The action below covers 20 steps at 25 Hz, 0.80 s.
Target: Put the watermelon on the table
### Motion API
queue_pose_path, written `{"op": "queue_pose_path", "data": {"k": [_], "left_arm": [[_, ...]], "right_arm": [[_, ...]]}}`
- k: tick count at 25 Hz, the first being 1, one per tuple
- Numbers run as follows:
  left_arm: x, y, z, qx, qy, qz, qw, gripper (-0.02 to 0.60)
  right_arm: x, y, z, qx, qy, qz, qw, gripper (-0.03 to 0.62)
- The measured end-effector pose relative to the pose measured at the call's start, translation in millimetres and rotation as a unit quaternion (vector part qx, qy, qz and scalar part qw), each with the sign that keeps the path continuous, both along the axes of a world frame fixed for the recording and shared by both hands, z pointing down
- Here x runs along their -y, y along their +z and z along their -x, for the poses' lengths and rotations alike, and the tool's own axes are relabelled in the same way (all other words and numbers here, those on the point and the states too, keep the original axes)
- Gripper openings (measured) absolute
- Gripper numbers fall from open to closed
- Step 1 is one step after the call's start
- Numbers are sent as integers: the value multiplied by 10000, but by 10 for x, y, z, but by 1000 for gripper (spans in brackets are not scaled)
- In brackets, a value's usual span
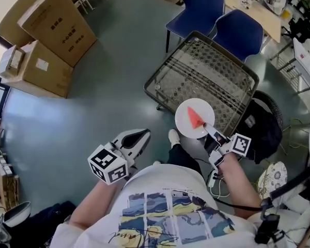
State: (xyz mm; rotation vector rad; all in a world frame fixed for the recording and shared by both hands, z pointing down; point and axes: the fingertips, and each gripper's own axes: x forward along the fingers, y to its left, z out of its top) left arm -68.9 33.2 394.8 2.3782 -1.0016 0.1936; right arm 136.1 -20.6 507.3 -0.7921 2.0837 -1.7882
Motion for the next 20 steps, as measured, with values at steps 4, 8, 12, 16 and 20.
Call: {"op": "queue_pose_path", "data": {"k": [4,8,12,16,20], "left_arm": [[439,-65,-7,121,-294,41,9995,9],[785,-64,16,193,-617,126,9978,9],[1018,-12,48,253,-959,293,9946,9],[1220,20,113,250,-1255,425,9909,9],[1338,4,164,381,-1467,472,9873,9]], "right_arm": [[682,156,15,9,-262,13,9997,31],[1308,456,33,-104,-414,179,9989,31],[1888,798,82,-239,-519,318,9979,31],[2400,1100,182,-390,-653,353,9965,31],[2798,1383,289,-526,-741,452,9948,31]]}}
